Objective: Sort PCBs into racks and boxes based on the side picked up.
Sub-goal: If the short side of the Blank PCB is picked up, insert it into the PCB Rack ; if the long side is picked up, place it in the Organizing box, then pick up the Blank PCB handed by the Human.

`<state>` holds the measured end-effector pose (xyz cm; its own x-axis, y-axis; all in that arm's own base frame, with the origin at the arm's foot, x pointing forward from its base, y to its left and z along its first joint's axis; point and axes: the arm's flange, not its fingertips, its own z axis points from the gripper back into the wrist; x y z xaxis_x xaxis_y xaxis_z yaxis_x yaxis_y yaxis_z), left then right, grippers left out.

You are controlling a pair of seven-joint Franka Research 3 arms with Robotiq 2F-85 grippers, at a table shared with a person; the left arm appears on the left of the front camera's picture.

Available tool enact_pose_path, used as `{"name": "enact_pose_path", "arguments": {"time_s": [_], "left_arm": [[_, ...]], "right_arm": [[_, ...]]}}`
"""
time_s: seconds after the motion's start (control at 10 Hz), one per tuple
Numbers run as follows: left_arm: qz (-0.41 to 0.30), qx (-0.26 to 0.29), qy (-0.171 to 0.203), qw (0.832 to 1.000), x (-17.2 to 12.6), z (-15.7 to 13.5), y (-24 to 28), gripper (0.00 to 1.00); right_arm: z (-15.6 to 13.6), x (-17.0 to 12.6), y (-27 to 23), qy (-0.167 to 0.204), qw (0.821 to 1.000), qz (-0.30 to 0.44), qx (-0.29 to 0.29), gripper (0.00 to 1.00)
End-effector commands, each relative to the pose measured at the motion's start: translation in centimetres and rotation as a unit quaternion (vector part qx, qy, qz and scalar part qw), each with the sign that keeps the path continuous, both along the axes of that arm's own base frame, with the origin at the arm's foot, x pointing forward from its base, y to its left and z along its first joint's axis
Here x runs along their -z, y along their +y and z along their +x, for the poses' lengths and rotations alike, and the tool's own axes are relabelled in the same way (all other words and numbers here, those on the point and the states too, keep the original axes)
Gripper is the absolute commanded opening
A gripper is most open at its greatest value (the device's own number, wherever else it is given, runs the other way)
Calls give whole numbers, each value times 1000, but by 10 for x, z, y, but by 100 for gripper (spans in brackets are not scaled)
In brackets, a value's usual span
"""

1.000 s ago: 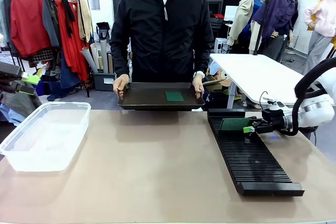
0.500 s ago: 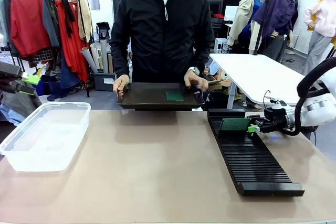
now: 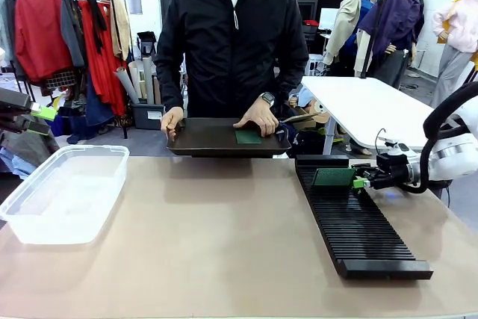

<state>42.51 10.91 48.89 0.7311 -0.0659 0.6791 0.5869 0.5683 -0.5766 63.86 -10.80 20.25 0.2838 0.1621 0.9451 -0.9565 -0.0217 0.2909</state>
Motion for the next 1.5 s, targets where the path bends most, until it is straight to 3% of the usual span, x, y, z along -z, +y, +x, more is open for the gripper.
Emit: {"name": "enact_pose_path", "arguments": {"time_s": [0.0, 1.4], "left_arm": [[-1, 1, -1, 1000, -1, -1, 0, 100], [-1, 1, -1, 1000, -1, -1, 0, 100]], "right_arm": [[0, -1, 2, -1, 1000, -5, -3, 100], [2, -7, -2, 10, 1000, 0, 4, 100]]}}
